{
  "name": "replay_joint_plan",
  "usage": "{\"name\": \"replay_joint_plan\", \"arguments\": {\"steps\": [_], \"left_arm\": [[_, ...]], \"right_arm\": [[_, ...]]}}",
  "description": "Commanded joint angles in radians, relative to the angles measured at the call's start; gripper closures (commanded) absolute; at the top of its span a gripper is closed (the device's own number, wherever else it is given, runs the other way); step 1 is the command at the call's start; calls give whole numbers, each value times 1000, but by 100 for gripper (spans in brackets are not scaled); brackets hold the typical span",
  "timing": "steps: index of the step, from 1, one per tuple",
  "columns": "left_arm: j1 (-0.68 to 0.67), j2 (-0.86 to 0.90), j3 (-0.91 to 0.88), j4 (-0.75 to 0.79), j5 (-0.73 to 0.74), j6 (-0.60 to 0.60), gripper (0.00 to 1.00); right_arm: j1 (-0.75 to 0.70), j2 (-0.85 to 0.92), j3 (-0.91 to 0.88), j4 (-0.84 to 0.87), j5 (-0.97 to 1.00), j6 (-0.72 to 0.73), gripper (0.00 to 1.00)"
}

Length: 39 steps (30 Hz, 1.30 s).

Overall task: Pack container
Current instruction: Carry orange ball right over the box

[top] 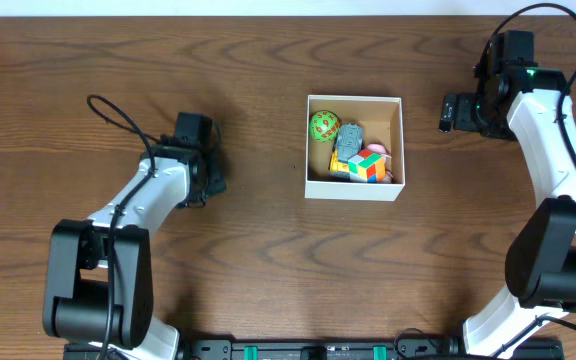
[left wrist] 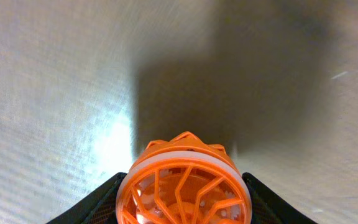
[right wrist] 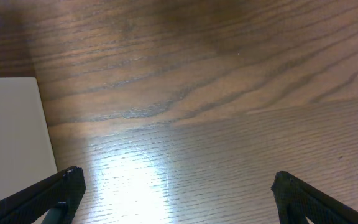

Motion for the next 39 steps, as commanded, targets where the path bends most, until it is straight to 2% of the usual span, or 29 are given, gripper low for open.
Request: {"name": "replay_joint_plan", "arguments": {"steps": [1, 6, 10, 17, 26, 31, 39], "left_arm": [[0, -58, 60, -3, 55, 40, 44], [-24, -130, 104, 6, 163, 43, 44], [-80, -179, 123, 49, 194, 42, 43], [-254, -221, 125, 231, 194, 42, 43], [-439, -220, 125, 492, 132, 42, 43], [-486, -208, 125, 554, 50, 42, 43], [-507, -113, 125, 665, 51, 7, 43]], "right_arm": [[5, -15, -2, -1, 7, -11, 1], [5, -15, -2, 0, 7, -11, 1], [5, -15, -2, 0, 7, -11, 1], [5, -15, -2, -1, 7, -11, 1], [5, -15, -2, 0, 7, -11, 1], [5, -15, -2, 0, 7, -11, 1], [5, -15, -2, 0, 7, -11, 1]]}}
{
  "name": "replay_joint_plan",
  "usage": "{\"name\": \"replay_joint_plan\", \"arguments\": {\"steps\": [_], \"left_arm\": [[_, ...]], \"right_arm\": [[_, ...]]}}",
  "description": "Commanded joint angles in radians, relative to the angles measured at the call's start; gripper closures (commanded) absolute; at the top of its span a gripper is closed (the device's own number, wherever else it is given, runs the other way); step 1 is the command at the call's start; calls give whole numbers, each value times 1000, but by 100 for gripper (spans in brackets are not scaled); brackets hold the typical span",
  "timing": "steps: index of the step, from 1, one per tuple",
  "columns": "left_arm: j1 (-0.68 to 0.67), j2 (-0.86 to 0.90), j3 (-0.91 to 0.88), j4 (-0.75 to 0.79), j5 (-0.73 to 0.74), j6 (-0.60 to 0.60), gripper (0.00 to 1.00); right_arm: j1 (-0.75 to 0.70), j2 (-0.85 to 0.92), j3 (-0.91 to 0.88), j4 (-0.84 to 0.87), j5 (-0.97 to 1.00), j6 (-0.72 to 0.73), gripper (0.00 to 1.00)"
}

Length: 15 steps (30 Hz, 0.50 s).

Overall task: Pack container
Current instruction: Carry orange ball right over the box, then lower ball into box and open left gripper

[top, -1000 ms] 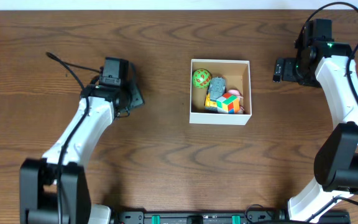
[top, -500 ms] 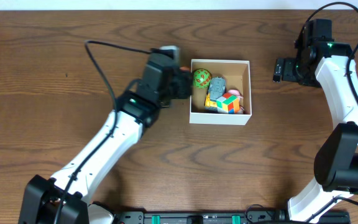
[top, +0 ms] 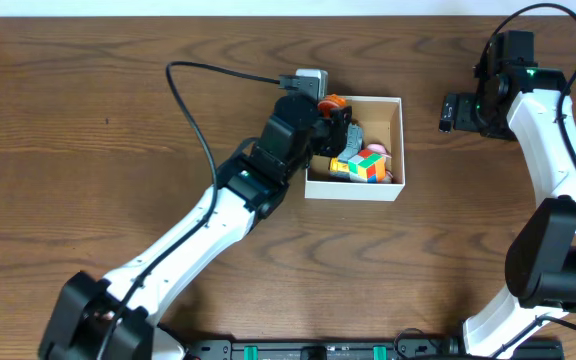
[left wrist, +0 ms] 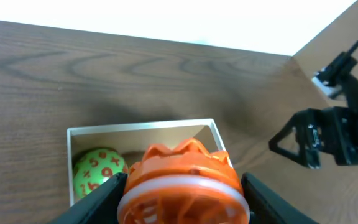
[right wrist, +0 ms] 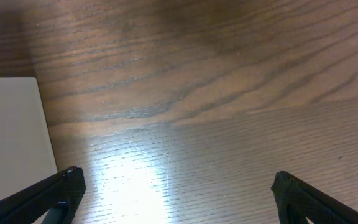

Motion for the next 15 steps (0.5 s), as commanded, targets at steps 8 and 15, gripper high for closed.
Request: {"name": "replay_joint_plan", "arguments": {"steps": [8, 15], "left_arm": [[-38, 110, 16, 170, -27, -86, 43], [-58, 150, 16, 199, -30, -89, 43]], "right_arm": [[6, -15, -2, 0, 7, -11, 1], [5, -15, -2, 0, 7, -11, 1]]}}
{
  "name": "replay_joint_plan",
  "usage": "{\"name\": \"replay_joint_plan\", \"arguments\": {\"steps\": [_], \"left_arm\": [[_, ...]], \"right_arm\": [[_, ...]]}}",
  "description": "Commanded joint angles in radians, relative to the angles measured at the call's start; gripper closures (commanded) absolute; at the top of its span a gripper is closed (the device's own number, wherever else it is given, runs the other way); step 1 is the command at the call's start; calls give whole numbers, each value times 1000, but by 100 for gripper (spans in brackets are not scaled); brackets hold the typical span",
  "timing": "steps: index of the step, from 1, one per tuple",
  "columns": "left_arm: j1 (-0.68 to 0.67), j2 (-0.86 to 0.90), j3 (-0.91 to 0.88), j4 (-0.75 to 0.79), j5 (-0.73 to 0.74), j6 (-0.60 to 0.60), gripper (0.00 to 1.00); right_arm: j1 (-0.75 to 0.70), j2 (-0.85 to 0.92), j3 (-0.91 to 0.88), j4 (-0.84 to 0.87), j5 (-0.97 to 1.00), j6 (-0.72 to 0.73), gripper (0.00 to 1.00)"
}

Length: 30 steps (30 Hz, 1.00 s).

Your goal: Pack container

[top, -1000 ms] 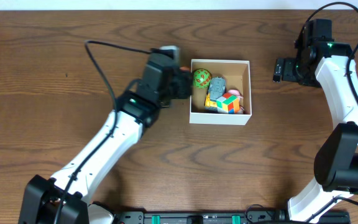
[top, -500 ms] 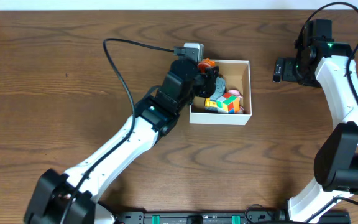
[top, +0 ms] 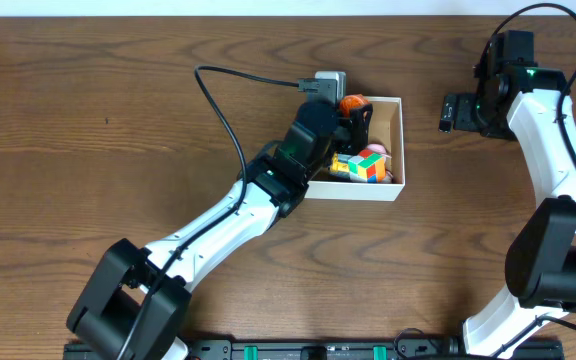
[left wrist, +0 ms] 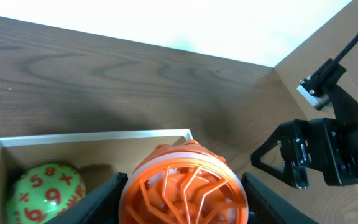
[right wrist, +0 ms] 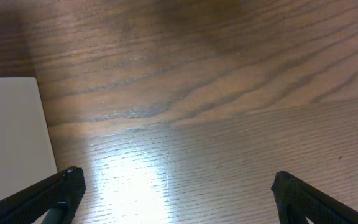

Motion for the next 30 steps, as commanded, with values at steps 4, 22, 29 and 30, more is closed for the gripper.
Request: {"name": "replay_joint_plan", "arguments": {"steps": [4, 22, 29, 30], "left_arm": [[-10, 72, 16, 31, -16, -14, 42], [-10, 154, 16, 116, -68, -35, 11], [14, 55, 16, 43, -69, 42, 2], [21, 32, 16, 16, -69, 54, 2]], "right_arm": [[5, -15, -2, 0, 7, -11, 1], [5, -15, -2, 0, 7, -11, 1], [5, -15, -2, 0, 7, -11, 1], [5, -15, -2, 0, 7, -11, 1]]}}
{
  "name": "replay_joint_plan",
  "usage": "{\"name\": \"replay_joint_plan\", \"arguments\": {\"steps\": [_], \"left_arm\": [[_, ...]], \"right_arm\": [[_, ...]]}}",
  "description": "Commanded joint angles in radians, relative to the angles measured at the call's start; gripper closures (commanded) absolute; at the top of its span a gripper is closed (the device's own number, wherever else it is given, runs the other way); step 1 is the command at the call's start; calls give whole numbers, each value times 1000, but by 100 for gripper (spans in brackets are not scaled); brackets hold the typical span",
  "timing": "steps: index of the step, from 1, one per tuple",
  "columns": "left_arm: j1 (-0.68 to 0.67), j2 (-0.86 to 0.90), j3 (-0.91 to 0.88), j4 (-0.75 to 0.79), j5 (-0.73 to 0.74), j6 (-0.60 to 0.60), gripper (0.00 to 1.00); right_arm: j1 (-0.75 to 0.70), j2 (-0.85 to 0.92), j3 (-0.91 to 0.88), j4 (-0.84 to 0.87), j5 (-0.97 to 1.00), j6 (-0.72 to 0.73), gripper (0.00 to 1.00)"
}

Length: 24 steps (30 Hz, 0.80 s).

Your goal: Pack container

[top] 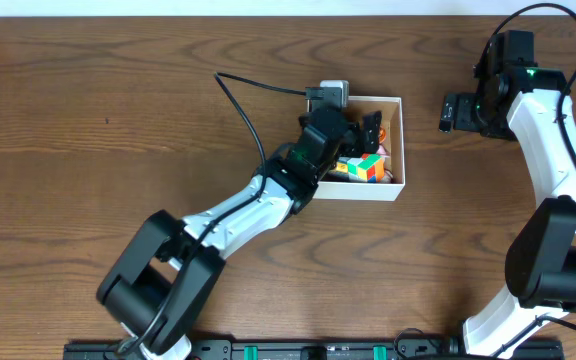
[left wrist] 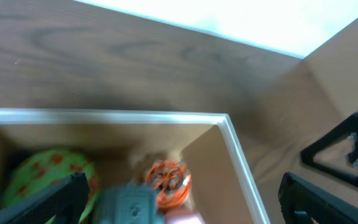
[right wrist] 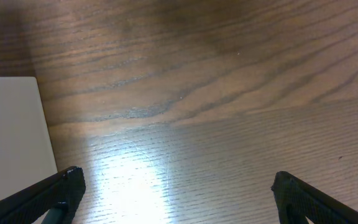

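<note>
The white box (top: 401,150) sits mid-table. In the left wrist view an orange lattice ball (left wrist: 168,182) lies inside the box (left wrist: 234,140), free of my fingers, beside a green numbered ball (left wrist: 42,171) and a grey toy (left wrist: 131,204). My left gripper (left wrist: 179,214) hangs open over the box's far part (top: 360,128). A colourful cube (top: 369,167) lies in the box too. My right gripper (right wrist: 176,202) stands open over bare table right of the box (top: 450,112).
The box's white wall (right wrist: 11,134) shows at the left of the right wrist view. A black cable (top: 263,88) loops from the left arm over the table behind the box.
My left gripper has opened and let go of the orange ball, which now lies inside the box. The arm reached slightly further right. The right arm has not moved.
My left gripper was shut on the orange ball low over the table at the left. Then it held the ball at the box's far left corner, then over the box's far side. Now the ball lies in the box, released.
</note>
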Motion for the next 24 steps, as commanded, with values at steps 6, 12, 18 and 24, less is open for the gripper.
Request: {"name": "replay_joint_plan", "arguments": {"steps": [6, 12, 18, 24], "left_arm": [[119, -323, 16, -381, -16, 190, 2], [251, -528, 16, -744, -16, 208, 2], [350, -623, 16, -987, -16, 208, 2], [364, -627, 15, -1127, -15, 207, 2]], "right_arm": [[5, -15, -2, 0, 7, -11, 1], [5, -15, -2, 0, 7, -11, 1], [5, -15, -2, 0, 7, -11, 1], [5, -15, -2, 0, 7, -11, 1]]}}
